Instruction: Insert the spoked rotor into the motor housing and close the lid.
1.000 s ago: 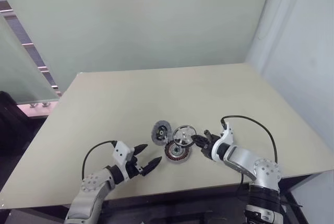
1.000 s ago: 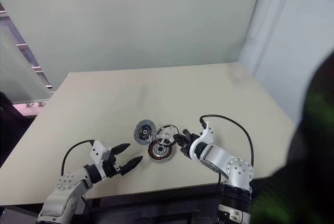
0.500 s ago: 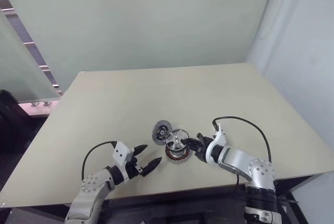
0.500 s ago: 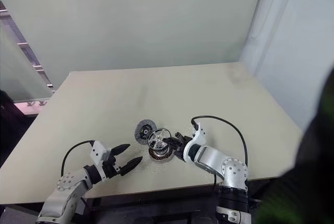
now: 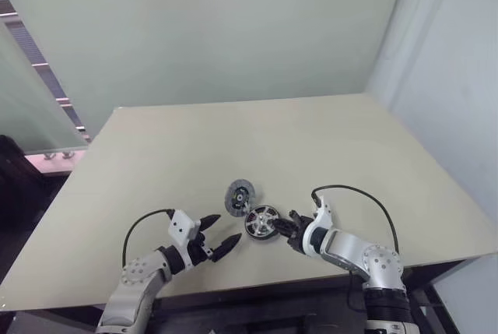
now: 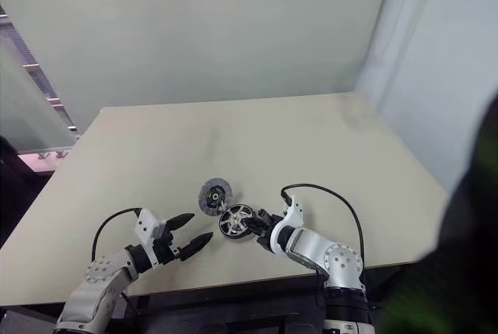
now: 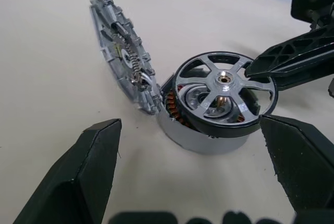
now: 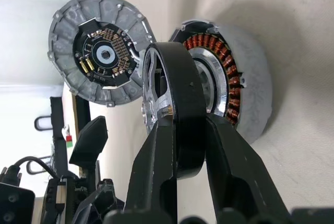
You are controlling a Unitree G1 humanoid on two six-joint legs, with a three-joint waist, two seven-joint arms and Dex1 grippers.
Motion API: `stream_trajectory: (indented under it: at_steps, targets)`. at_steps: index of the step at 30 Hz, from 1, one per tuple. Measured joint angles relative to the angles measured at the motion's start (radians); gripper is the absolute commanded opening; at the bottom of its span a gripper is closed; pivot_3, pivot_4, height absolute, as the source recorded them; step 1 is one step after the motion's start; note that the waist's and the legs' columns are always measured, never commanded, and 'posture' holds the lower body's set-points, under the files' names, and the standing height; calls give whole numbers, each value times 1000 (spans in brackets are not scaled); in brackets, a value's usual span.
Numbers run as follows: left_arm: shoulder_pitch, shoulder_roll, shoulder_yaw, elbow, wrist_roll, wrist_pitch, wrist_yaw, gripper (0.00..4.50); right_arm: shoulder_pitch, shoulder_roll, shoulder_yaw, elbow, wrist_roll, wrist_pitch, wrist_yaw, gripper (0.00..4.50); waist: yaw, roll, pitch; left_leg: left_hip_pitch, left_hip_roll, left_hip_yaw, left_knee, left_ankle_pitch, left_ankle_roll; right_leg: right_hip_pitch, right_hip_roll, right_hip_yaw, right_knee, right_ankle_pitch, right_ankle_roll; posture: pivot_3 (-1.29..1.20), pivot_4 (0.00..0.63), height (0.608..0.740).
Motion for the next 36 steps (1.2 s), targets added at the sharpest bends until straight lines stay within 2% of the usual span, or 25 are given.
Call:
stream_trajectory:
  at_steps: [10, 32, 36]
  targets:
    - [1, 0, 0, 0, 0, 0, 0, 4500, -5, -1, 24, 20, -11, -37, 17, 400, 0, 0, 0, -1, 7, 0, 6, 0, 0, 0, 9, 2, 1, 0, -1, 0, 0, 740]
    - [10, 0, -1, -1, 0, 0, 0, 4500, -14, 0, 61, 41, -25, -95, 30, 400, 0, 0, 0, -1, 9, 1, 7, 0, 0, 0, 11, 2, 1, 0, -3, 0, 0, 740]
    - [10, 0, -2, -1, 0, 0, 0, 4500, -14, 0, 64, 42, -35, -95, 30, 1804, 1, 0, 0, -1, 9, 1, 7, 0, 0, 0, 11, 2, 1, 1, -2, 0, 0, 740]
